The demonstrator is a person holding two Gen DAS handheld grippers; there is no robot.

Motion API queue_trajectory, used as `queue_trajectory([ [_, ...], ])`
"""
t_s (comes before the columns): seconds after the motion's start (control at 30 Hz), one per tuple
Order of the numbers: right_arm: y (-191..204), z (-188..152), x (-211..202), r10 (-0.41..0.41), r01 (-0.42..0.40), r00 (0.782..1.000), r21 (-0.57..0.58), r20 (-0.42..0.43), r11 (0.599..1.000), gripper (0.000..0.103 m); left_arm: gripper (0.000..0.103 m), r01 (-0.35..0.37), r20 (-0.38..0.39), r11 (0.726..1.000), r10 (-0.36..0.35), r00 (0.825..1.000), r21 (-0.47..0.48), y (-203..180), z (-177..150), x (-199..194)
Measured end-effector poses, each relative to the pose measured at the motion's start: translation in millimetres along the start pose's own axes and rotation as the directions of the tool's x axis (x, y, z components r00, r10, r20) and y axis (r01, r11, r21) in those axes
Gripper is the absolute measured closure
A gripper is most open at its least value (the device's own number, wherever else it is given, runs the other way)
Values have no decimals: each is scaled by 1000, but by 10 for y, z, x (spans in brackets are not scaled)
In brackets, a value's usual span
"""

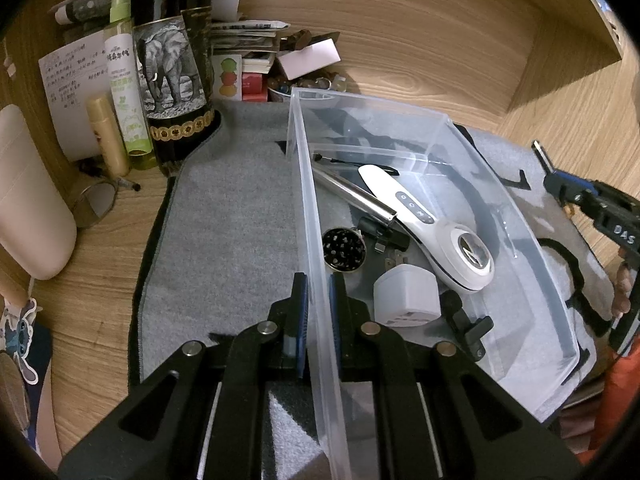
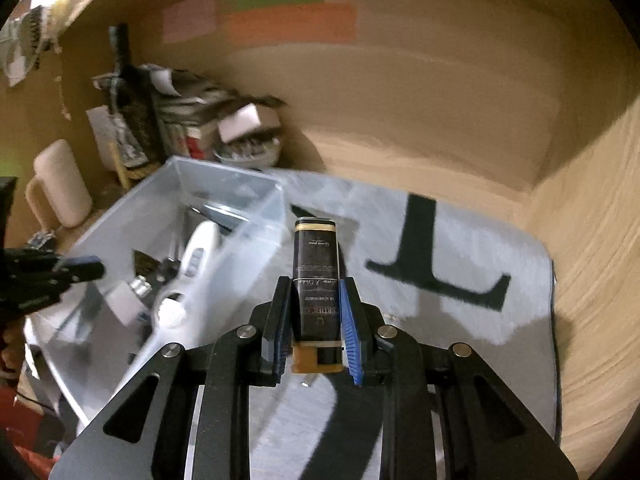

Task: Organize rigid objects
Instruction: 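Lower the lighter into the box with the right gripper and release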

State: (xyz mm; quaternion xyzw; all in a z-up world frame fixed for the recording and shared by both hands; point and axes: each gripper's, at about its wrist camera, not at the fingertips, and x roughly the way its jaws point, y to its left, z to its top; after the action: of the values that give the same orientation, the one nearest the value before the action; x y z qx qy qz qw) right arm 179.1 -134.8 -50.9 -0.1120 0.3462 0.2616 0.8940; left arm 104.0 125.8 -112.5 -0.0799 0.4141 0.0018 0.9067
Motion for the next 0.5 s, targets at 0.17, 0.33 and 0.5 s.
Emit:
queue_trajectory([
  [0.17, 207, 112, -114, 34, -32, 998, -44, 44, 999, 81, 93, 0, 0, 1000, 0, 1000, -3, 2, 3, -1],
  [0.33, 393, 192, -149, 71, -66, 995, -80, 65, 995, 82, 93, -2, 2, 1000, 2, 1000, -2, 2, 3, -1],
  [0.5, 561, 252, -147, 111, -102, 991, -108, 75, 989, 81, 94, -3, 2, 1000, 3, 1000, -2, 2, 4, -1],
])
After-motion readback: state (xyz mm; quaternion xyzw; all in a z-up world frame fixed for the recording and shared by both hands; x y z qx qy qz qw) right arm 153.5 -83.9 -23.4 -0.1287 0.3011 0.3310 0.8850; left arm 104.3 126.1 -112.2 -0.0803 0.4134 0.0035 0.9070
